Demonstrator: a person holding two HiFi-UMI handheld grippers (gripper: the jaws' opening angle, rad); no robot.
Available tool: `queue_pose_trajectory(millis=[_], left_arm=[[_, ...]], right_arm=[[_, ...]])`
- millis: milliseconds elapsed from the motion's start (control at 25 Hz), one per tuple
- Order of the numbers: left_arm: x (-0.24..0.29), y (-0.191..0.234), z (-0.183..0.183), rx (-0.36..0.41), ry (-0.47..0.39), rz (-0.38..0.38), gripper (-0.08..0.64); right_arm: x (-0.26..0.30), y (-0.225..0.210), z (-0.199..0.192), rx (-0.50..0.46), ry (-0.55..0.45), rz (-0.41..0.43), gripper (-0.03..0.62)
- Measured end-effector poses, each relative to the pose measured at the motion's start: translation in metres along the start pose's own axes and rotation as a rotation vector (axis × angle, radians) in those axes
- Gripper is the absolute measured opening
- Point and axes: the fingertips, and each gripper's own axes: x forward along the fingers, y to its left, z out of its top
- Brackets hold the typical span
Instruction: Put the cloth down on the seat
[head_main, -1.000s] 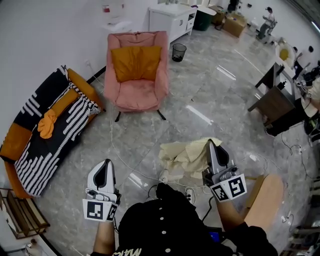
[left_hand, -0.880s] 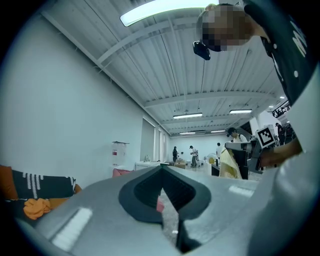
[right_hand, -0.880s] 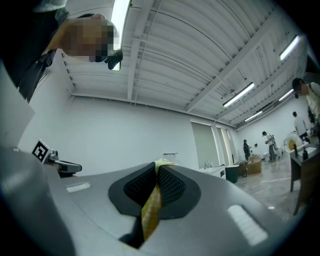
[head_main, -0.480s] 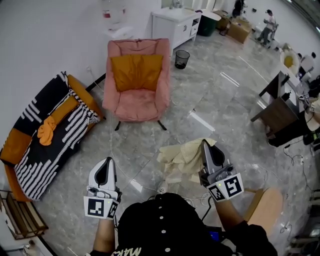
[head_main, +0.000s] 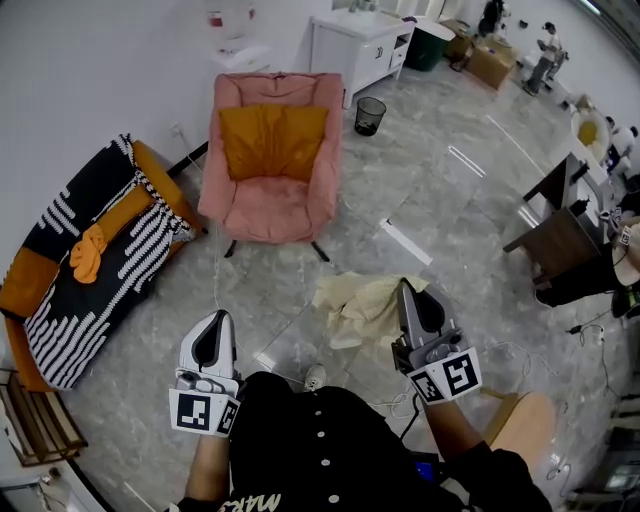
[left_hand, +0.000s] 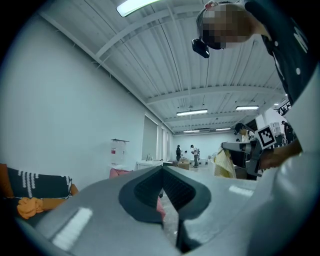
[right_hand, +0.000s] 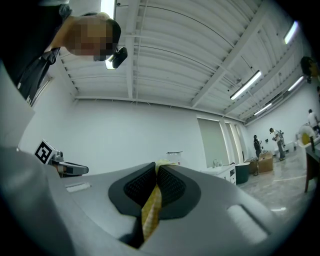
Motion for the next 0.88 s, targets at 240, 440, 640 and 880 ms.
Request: queue_pose_trajectory(millis=[240, 440, 640, 880], left_arm=[[0.013, 0.0, 0.002, 0.007, 0.007, 0.004, 0.002], [0.026, 0.011, 0.003, -0.001, 0.001, 0.008, 0.002], [0.046, 0.032, -0.001, -0.015, 0.0, 0.002, 0.002], [0.083, 0.054, 0.009, -0.007, -0.016, -0.012, 0.002]], right_arm=[[0.011, -0.012, -0.004, 0.014, -0.001, 0.0, 0.032], [0.031, -0.015, -0.01, 0.014, 0.01, 0.01, 0.032], [0.06, -0.018, -0.013, 0.004, 0.009, 0.011, 0.032], [0.1, -0.025, -0.015, -0.002, 0.016, 0.022, 0.032]])
